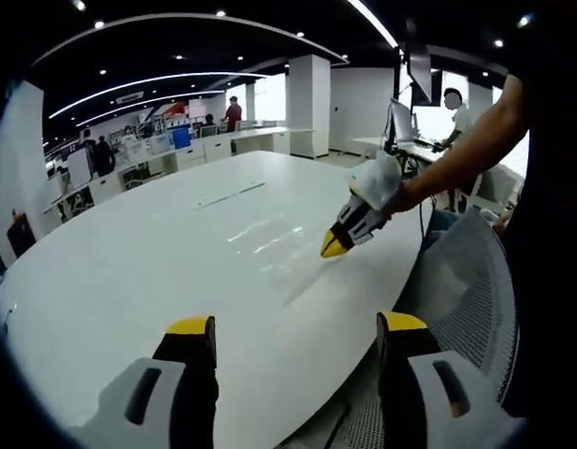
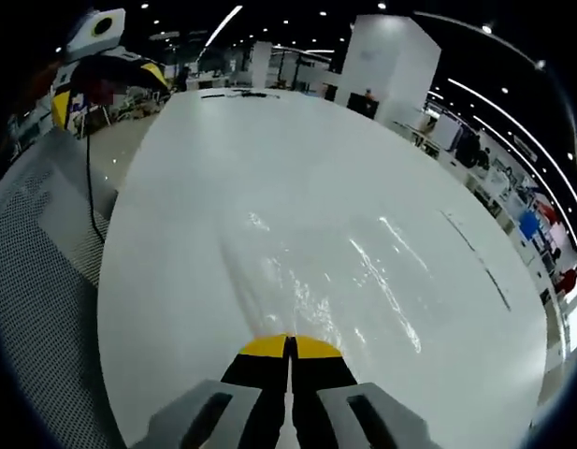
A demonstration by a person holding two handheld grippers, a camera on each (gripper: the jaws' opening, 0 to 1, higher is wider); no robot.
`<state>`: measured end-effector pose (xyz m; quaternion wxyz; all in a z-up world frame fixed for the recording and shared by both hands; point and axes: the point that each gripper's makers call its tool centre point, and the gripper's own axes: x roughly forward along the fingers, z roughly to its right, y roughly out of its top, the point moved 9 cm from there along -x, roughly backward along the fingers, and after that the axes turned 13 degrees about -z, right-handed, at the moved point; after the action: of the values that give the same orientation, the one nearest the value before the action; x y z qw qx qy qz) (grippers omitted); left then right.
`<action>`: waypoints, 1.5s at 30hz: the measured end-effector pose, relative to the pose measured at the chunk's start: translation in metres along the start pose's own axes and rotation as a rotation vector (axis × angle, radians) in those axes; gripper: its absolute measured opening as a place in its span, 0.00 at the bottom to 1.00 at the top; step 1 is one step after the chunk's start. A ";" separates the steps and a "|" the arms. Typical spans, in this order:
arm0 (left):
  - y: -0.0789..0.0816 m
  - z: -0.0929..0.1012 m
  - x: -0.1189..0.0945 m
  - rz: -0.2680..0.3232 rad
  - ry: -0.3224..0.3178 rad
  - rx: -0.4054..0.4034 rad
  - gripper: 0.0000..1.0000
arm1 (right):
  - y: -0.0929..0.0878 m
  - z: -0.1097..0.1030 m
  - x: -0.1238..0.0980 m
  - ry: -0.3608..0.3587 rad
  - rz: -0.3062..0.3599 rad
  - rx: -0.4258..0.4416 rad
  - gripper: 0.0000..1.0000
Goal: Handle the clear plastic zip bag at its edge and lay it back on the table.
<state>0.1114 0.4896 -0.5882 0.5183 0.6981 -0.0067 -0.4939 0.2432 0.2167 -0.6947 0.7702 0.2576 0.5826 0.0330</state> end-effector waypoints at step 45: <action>-0.002 0.010 0.024 -0.010 -0.009 0.022 0.65 | -0.043 0.004 -0.064 -0.104 0.181 0.357 0.29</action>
<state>0.1158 0.4710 -0.6060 0.5083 0.7015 -0.0110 -0.4994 0.2151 0.1554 -0.6561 0.7351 0.4428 0.5131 -0.0149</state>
